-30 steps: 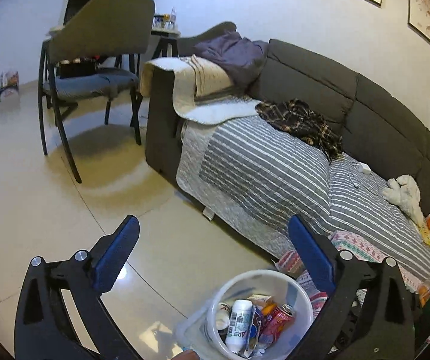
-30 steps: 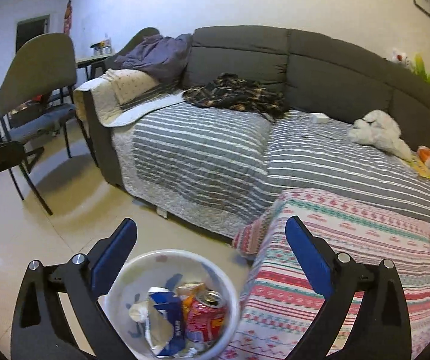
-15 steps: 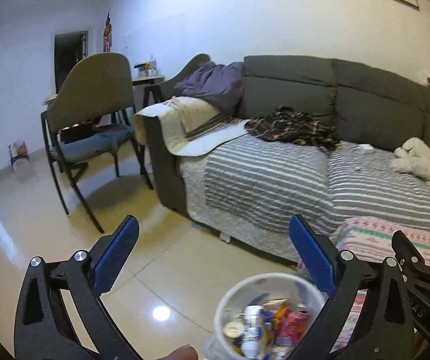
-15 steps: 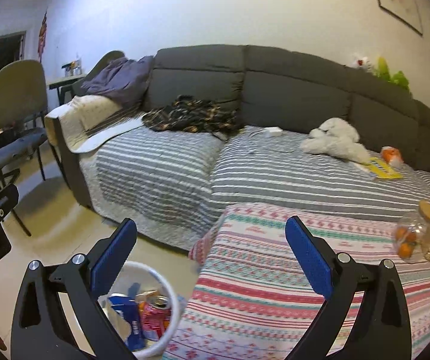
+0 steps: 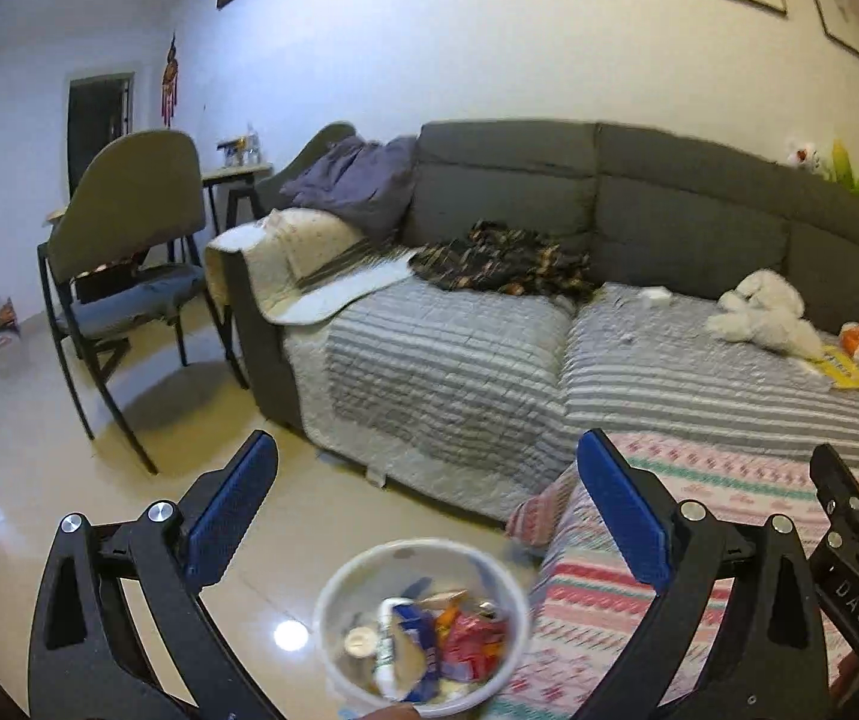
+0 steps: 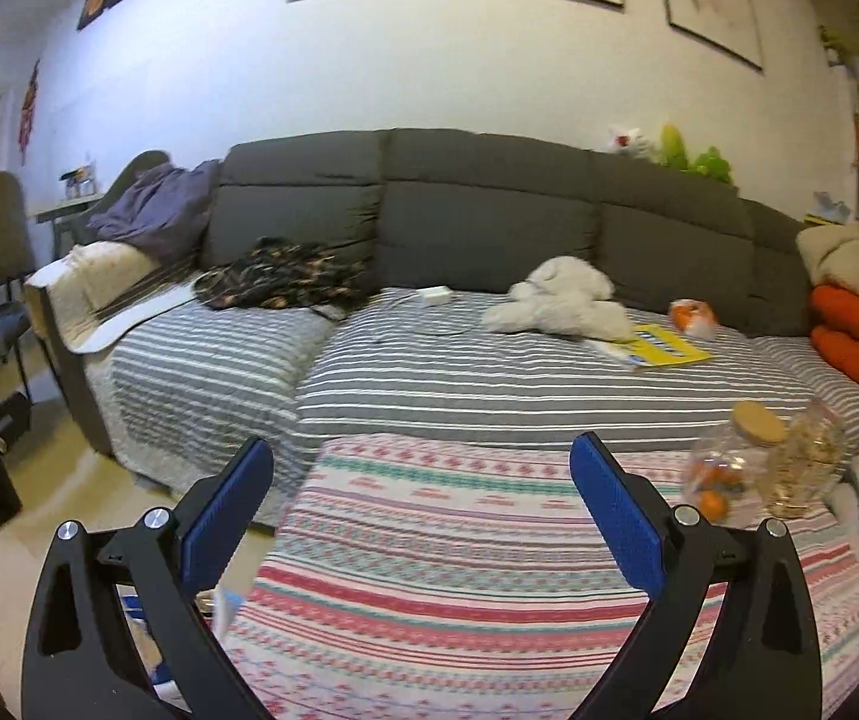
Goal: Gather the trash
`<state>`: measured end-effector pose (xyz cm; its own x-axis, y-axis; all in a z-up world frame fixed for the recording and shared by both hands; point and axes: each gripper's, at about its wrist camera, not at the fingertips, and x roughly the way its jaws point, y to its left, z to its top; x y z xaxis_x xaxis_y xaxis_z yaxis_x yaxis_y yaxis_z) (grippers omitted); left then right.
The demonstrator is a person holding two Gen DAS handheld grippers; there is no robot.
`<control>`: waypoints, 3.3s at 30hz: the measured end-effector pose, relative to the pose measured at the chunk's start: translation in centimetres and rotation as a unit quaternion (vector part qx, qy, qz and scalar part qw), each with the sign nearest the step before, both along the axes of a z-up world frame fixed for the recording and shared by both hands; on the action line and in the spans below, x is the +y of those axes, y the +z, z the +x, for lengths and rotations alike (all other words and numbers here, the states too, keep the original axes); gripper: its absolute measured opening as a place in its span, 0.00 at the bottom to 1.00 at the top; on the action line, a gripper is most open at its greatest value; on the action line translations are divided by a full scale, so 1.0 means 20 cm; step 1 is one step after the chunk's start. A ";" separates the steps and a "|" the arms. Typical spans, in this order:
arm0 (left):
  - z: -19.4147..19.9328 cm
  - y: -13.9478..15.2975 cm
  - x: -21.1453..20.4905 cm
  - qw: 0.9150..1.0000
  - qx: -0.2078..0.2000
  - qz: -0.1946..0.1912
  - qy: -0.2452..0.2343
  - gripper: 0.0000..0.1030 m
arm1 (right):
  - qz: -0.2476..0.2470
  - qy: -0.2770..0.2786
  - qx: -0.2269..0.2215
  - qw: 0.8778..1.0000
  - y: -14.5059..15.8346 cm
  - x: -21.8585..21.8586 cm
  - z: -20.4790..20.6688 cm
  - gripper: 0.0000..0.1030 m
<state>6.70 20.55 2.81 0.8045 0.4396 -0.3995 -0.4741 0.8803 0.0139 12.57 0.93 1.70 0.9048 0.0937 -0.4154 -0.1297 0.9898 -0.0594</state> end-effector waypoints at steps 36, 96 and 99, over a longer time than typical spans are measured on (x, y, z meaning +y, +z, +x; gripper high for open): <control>0.21 -0.14 -0.88 0.986 0.050 0.001 -0.159 0.93 | 0.043 -0.115 0.017 0.992 -0.06 -0.94 -0.04 0.94; 0.27 -0.26 -1.15 0.975 0.058 0.012 -0.215 0.84 | 0.056 -0.139 0.036 0.988 -0.18 -1.17 -0.05 0.94; 0.27 -0.26 -1.15 0.974 0.058 0.016 -0.216 0.85 | 0.057 -0.141 0.036 0.988 -0.18 -1.18 -0.05 0.94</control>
<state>12.11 -2.55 -2.38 0.8672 0.0829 -0.4911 -0.0524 0.9958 0.0757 11.51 -22.67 -1.92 0.8706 -0.1078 -0.4800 0.1524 0.9868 0.0548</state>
